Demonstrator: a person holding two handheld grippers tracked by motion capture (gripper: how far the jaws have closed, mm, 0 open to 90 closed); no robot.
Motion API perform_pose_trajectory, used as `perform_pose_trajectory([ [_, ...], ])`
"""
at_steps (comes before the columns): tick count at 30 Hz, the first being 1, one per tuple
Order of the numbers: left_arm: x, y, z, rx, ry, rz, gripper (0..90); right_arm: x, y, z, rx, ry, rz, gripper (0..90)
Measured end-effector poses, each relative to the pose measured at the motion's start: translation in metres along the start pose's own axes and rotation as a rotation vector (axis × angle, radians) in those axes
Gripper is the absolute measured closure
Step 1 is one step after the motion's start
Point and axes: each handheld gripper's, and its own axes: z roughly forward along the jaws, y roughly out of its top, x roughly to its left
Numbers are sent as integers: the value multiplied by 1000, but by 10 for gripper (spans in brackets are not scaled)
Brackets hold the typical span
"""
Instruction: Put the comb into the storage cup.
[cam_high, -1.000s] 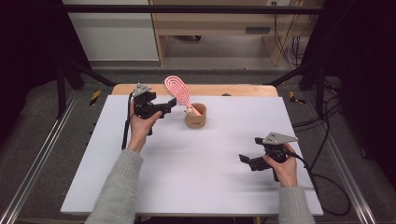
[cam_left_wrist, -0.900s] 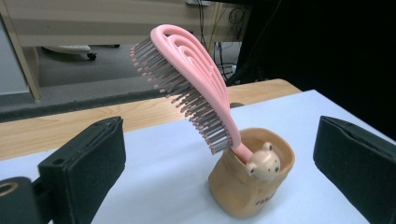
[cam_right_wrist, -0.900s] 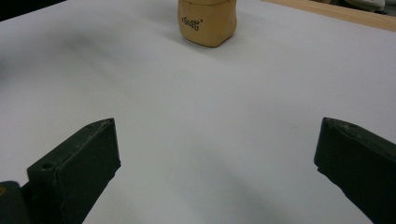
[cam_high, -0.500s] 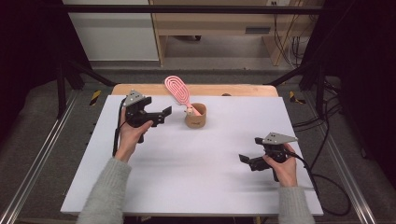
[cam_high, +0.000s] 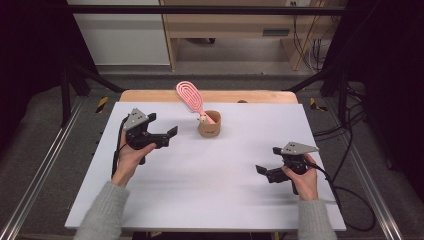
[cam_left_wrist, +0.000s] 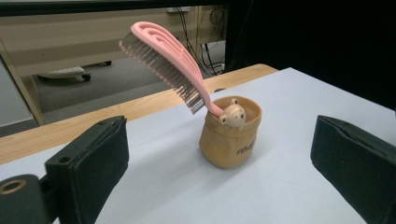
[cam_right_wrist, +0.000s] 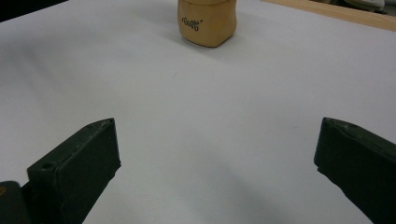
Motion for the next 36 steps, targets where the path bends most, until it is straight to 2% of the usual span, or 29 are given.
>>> perform_pose_trajectory([
  [8,-4,-17,-15,0,3,3,44,0,0,0,-4,2,2,6],
  [14,-1,-31,-26,9,17,-5,44,0,0,0,-7,2,3,6],
  [19,2,-43,-34,35,31,-4,44,0,0,0,-7,2,3,6],
  [31,15,-74,-50,90,68,-47,44,1,-1,1,1,4,-1,6],
  [36,18,-85,-55,120,69,-62,43,0,-2,1,6,4,3,6],
])
